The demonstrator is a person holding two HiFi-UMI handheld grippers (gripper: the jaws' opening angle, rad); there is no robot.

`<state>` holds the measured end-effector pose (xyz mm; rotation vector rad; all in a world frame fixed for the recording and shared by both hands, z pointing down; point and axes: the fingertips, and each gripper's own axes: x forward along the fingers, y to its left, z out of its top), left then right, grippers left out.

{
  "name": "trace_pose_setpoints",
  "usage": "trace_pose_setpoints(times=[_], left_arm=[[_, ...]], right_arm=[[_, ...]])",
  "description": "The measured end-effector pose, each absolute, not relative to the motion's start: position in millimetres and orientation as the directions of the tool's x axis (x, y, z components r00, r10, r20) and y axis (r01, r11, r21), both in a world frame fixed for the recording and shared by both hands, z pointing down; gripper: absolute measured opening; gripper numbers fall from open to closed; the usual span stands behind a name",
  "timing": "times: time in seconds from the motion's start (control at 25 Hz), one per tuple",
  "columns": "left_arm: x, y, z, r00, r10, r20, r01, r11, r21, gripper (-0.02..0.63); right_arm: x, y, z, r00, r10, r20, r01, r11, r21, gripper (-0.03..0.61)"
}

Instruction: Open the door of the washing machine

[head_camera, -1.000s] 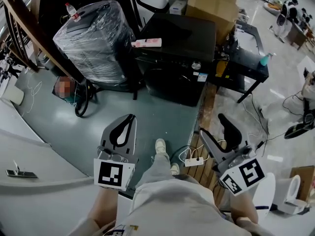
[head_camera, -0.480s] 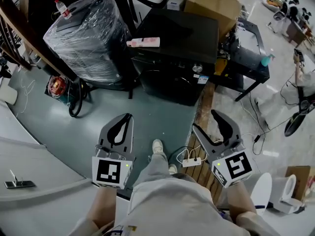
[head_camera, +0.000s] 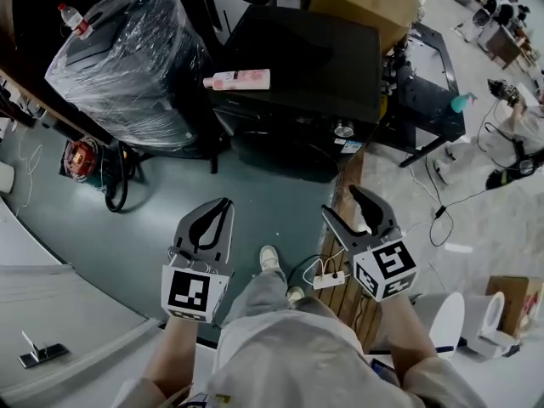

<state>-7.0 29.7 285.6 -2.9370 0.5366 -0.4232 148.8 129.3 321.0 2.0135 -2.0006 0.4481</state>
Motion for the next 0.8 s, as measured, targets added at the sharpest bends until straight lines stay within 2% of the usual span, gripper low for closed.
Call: trace_pose_setpoints(times=[0.16,0.44,0.8], left_arm=[[10,-7,307,0.895,-0.334,0.296,-0.299,-0.941,-0.159,0.028],[38,-54,341,0.894,-0.291,0.342,-0.272,-0.957,-0.102,0.028],[58,-88,380,0.852,-0.322,0.413,-0.328,-0.943,-0.059,0.028]], right_arm=[[175,98,365,0.031,-0.880,0.475,-0.997,-0.062,-0.049,0.276],[191,53,399,0.031,-0.834,0.552,-0.998,-0.052,-0.023,0.276],[212,16,450,-0.023,-0.769,0.639,-1.000,0.010,-0.025,0.278]])
